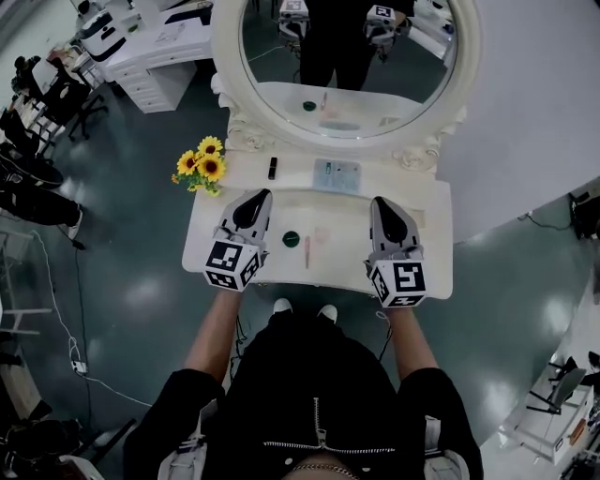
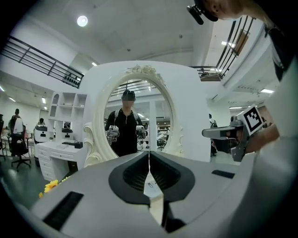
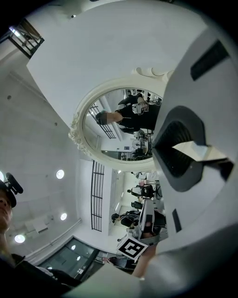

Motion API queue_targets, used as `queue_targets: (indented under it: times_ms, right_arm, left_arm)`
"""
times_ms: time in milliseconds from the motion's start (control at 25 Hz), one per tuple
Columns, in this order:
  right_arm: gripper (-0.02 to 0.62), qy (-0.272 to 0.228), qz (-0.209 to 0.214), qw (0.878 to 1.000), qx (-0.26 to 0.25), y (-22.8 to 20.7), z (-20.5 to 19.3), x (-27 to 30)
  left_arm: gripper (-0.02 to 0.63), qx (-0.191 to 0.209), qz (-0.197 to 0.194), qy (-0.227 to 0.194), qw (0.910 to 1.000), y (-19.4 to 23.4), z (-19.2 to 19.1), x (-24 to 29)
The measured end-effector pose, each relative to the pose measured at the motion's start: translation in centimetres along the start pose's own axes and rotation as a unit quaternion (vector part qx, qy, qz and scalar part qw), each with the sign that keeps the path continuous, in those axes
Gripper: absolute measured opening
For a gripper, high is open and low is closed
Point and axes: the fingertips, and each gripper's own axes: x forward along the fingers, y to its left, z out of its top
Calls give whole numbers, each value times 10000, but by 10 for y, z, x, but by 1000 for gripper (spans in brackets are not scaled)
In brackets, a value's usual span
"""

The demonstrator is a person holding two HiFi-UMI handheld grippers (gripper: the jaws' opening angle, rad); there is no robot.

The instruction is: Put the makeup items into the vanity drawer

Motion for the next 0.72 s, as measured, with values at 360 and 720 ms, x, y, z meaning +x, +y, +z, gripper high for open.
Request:
queue_targets:
  times_ms: [360,720]
  right_arm:
    - [157,-199,-103,9997,-20,-18,19,13]
    - [290,-299,-126,9994,-119,-21,35,20]
  left_arm:
    - [21,-45,-133,-52,9999,11,4,30]
    - [21,-168,-93,-30,9998,18,0,35]
